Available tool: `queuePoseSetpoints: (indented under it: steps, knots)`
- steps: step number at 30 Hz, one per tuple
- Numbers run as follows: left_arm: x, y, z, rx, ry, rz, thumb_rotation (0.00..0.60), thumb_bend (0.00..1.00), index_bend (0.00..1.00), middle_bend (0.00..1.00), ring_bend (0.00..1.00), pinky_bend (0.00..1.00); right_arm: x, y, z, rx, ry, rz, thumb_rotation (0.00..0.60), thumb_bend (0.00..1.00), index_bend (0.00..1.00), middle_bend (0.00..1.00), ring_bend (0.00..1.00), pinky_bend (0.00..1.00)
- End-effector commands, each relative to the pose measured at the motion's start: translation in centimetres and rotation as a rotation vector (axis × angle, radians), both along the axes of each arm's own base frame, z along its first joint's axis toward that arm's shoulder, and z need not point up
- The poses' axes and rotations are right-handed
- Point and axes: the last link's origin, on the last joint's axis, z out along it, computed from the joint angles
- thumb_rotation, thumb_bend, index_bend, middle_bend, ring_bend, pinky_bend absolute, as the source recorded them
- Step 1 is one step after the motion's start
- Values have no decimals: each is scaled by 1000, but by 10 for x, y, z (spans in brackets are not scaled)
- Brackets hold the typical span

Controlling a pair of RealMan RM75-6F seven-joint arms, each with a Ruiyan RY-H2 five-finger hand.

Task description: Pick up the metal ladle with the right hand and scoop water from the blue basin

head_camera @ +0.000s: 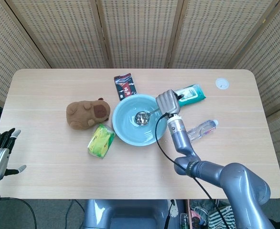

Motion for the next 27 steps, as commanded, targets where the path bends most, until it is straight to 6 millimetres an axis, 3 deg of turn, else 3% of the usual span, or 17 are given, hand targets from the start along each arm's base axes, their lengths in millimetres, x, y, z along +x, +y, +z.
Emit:
queuePoseSetpoints:
  steps: [1, 14, 22, 27]
  knots:
    - [0, 0, -1, -3, 3, 0, 600, 0, 0, 0, 0, 0, -8, 5, -6, 3, 100, 56, 600, 673, 719, 984, 781, 1000]
    - [0, -1, -3, -8, 11, 3, 600, 0, 0, 0, 0, 0, -13, 25, -13, 58, 191, 53, 600, 679, 729, 989, 791, 1000]
    - [0, -3, -1, -3, 9, 4, 600, 0, 0, 0, 0, 0, -4, 27, 1, 96, -84, -193, 600, 685, 732, 995, 794, 1000]
    - [0, -3, 0, 0, 10, 13, 600, 0, 0, 0, 0, 0, 7, 22, 24, 78, -198, -353, 600, 685, 733, 995, 794, 1000]
